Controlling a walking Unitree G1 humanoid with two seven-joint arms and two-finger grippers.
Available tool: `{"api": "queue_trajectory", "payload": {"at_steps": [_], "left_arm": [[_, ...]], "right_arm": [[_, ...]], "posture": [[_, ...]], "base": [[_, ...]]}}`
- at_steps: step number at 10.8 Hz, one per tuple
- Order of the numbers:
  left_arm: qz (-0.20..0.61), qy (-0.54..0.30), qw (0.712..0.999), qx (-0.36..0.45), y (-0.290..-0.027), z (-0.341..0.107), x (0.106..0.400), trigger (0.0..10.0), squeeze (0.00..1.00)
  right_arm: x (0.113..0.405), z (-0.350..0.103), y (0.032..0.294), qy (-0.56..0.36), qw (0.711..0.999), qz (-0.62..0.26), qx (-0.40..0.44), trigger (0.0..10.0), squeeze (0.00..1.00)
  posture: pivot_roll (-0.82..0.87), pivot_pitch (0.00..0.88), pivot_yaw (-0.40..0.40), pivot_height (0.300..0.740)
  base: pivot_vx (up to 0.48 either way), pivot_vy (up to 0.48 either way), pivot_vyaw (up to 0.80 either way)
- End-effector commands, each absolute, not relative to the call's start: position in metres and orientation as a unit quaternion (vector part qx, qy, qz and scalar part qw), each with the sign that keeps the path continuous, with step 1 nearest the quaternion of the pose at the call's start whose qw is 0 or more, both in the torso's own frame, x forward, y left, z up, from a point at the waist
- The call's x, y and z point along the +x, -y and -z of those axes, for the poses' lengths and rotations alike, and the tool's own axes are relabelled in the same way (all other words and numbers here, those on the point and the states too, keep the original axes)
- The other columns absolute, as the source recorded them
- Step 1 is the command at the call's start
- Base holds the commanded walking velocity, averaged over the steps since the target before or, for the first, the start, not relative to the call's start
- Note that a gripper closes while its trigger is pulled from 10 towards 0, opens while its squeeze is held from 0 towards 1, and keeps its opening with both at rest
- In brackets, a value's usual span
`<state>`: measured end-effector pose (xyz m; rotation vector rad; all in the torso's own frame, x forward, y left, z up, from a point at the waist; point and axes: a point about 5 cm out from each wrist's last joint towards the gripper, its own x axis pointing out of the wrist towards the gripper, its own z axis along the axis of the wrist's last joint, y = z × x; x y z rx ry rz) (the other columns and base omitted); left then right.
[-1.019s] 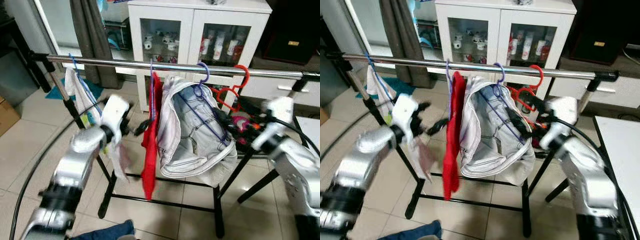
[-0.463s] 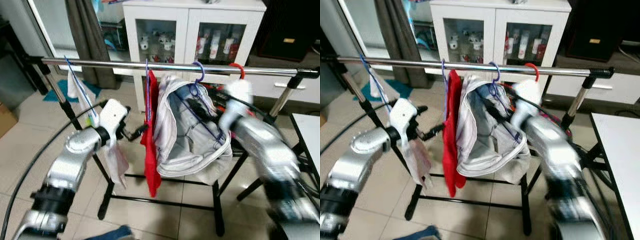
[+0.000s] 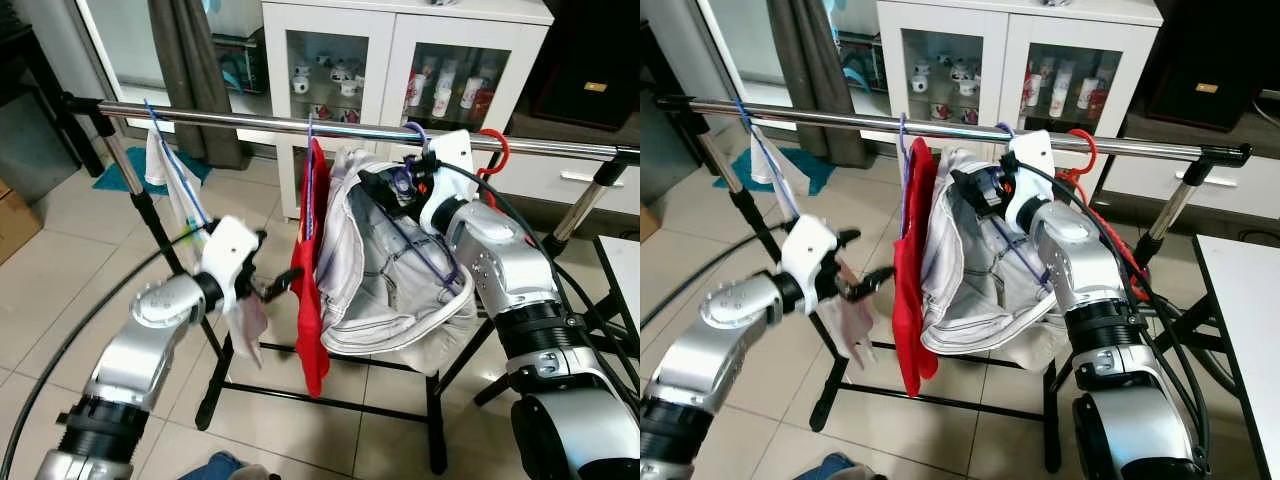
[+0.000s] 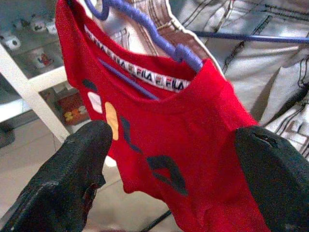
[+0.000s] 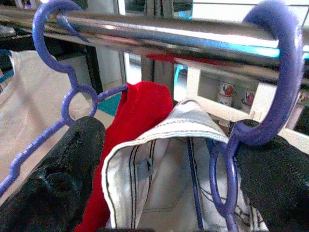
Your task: Hang hanger
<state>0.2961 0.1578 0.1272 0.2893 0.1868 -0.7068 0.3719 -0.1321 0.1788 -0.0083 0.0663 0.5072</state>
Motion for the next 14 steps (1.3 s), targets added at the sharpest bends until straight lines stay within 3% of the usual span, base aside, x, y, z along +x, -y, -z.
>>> {"api": "queue_trajectory", "payload": {"at_steps": [1,4,8,12,14], "left_arm": [[0.348,-0.087,0.922,0.146,-0.156,-0.131,0.296,10.0,0.0],[0.336,-0.074,0.926,0.157,-0.156,-0.138,0.302,10.0,0.0],[0.343,-0.063,0.925,0.148,-0.151,-0.144,0.315,10.0,0.0],[0.409,-0.065,0.9,0.132,-0.138,-0.136,0.294,10.0,0.0],[0.408,-0.045,0.903,0.123,-0.14,-0.143,0.293,10.0,0.0]], "right_arm": [[0.372,-0.179,0.133,-0.03,0.967,-0.252,-0.004,10.0,0.0],[0.375,-0.182,0.141,-0.027,0.97,-0.241,-0.003,10.0,0.0],[0.372,-0.181,0.147,-0.019,0.973,-0.231,-0.006,10.0,0.0],[0.374,-0.169,0.162,-0.084,0.971,-0.223,-0.026,10.0,0.0],[0.371,-0.169,0.172,-0.085,0.971,-0.221,0.007,10.0,0.0]], "posture": [[0.07,0.0,0.012,0.74],[0.08,0.0,-0.006,0.74],[0.02,0.0,0.042,0.74],[0.06,0.0,-0.001,0.74],[0.07,0.0,0.003,0.74]], "base": [[0.0,0.0,0.0],[0.0,0.0,0.0],[0.0,0.0,0.0],[0.0,0.0,0.0],[0.0,0.0,0.0]]}}
